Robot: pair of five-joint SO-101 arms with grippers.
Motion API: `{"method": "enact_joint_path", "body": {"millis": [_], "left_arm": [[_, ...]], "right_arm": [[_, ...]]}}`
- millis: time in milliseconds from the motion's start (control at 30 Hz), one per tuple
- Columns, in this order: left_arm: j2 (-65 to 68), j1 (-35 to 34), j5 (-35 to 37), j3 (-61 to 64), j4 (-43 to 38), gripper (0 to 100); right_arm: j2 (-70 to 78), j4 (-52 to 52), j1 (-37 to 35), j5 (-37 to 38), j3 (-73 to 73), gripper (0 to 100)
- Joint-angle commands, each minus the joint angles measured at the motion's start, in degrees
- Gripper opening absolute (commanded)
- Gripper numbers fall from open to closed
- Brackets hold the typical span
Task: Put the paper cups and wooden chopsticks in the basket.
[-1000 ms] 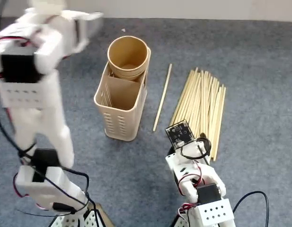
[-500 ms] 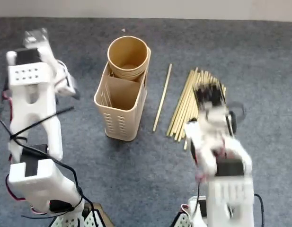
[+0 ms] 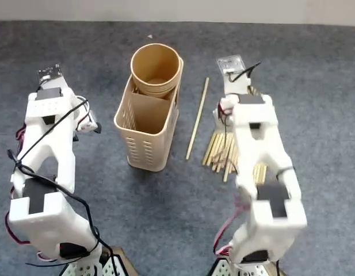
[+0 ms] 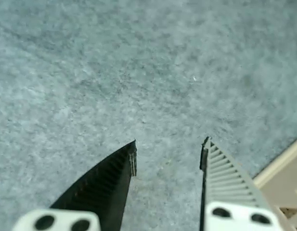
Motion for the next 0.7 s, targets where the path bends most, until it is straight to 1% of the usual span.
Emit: {"method": "enact_joint_path", "body": {"millis": [0,67,133,400,500,533,667], "left_arm": [[-0.84,-0.48,0.44,-0.22,-1.05,22],[-0.84,-0.57,0.44,-0.31,-1.05,22],[-1.1,-0.57,0.35,-0.31,-1.05,22],[-0.84,-0.22,0.26,-0.31,-1.05,22],[-0.84,-0.22,0.26,-0.31,-1.05,22],[-0.84,-0.22,0.26,-0.31,-1.05,22],[-0.75,-0.22,0.26,-0.22,-1.14,22]], "right_arm": [[7.87,0.22,-0.13,-4.13,-8.75,28.6],[11.65,0.22,-0.31,-4.57,-11.21,22.9],[14.64,0.13,-0.92,-5.63,-12.88,19.4],[20.97,0.22,-1.36,-5.54,-16.57,18.8],[21.23,2.42,-1.27,-5.54,-16.66,18.5],[21.14,3.12,-1.27,-5.54,-16.75,17.3],[20.97,3.12,-1.54,-5.45,-17.8,6.1]]}}
